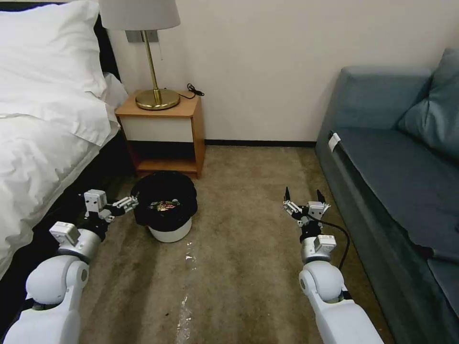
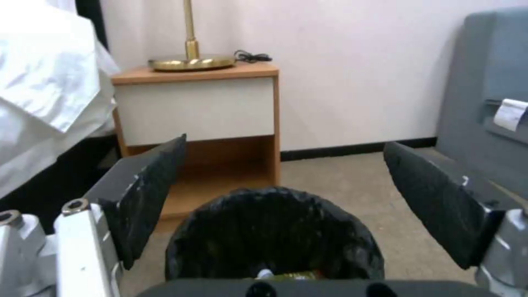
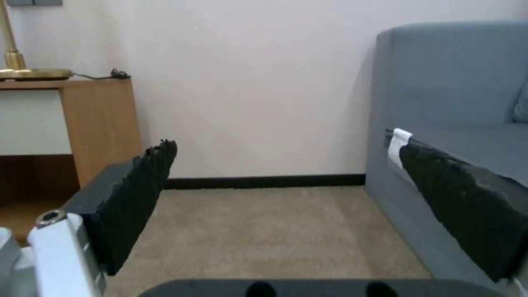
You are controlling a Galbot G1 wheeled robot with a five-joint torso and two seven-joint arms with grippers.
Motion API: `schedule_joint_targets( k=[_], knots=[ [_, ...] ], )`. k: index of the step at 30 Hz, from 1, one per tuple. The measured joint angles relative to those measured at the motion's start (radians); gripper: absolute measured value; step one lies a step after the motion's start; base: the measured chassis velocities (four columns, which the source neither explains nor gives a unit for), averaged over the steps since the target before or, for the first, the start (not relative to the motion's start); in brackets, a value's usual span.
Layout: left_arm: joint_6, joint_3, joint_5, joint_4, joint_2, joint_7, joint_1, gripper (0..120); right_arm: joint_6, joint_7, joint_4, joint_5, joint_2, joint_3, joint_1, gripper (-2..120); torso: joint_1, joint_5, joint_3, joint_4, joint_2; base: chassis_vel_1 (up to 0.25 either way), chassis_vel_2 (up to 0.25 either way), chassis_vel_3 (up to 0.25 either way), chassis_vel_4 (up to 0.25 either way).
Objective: Pick up the trash bin, then pick up the garbage on the floor and place it into the trash bin.
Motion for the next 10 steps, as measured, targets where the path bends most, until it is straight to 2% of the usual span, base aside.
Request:
schedule_joint_targets(
  k=[6, 9, 10],
  knots=[
    [-0.026, 0.003, -0.003, 0.004, -0.001, -0.007, -0.017, 97, -0.007, -0.001, 0.010, 0.004, 0.001, 0.002, -0.001, 100, 0.000, 0.0001, 0.000, -0.0001, 0.000, 0.000, 0.000, 0.000, 0.000],
    [-0.006, 0.006, -0.029, -0.011, 0.000, -0.058, -0.019, 98, -0.026, 0.009, 0.027, 0.027, 0.003, 0.003, -0.007, 100, 0.000, 0.0001, 0.000, 0.0000, 0.000, 0.000, 0.000, 0.000, 0.000],
    [-0.006, 0.006, -0.029, -0.011, 0.000, -0.058, -0.019, 98, -0.026, 0.009, 0.027, 0.027, 0.003, 0.003, -0.007, 100, 0.000, 0.0001, 0.000, 0.0000, 0.000, 0.000, 0.000, 0.000, 0.000]
  ],
)
